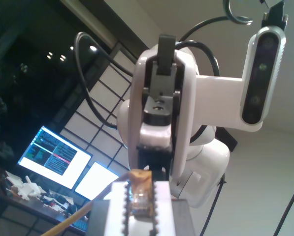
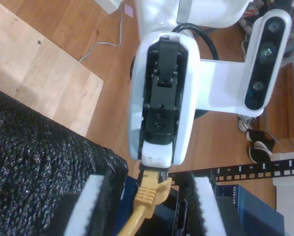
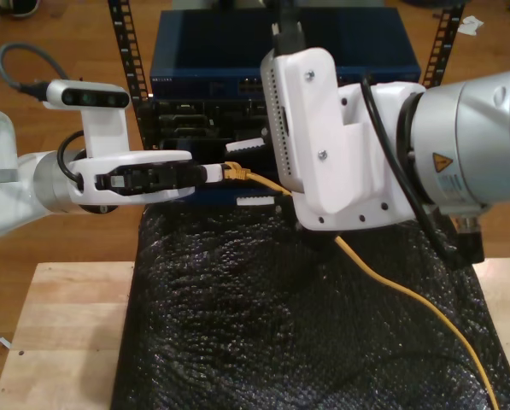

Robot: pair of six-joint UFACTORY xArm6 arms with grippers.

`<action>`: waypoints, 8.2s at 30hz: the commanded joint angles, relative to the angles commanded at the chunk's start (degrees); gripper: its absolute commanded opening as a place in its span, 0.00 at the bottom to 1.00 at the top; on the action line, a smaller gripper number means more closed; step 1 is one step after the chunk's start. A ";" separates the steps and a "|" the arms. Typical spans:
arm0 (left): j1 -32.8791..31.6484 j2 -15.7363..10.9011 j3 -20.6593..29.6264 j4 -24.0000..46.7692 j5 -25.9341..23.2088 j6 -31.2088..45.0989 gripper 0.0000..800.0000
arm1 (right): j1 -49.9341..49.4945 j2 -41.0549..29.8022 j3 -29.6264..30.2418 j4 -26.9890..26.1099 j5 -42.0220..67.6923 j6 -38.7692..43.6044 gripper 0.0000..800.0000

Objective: Grab the cable and plug it in

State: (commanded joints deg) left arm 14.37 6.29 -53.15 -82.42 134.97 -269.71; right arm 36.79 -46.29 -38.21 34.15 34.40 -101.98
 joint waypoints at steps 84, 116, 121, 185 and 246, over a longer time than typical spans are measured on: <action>3.87 -7.12 -4.57 1.76 -11.08 0.97 1.00 | -21.98 3.16 -5.71 2.46 24.79 13.36 0.00; 11.43 -16.97 -15.56 55.38 -31.21 14.95 1.00 | -39.03 14.51 -11.43 -10.37 43.34 18.90 0.00; 14.33 -21.01 -11.08 60.92 -31.30 24.09 1.00 | -39.03 16.18 -10.90 -12.04 42.02 18.99 0.00; 60.40 -37.89 36.84 88.18 -53.36 78.59 1.00 | -32.88 22.77 -8.00 -18.90 27.25 19.16 0.00; 69.36 -34.11 47.03 83.69 -75.16 92.13 1.00 | -21.10 39.03 1.76 -38.51 -40.35 24.09 0.00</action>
State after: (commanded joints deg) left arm 83.74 -27.82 -6.12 1.27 59.80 -177.58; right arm 15.69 -7.25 -36.45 -4.35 -5.96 -77.89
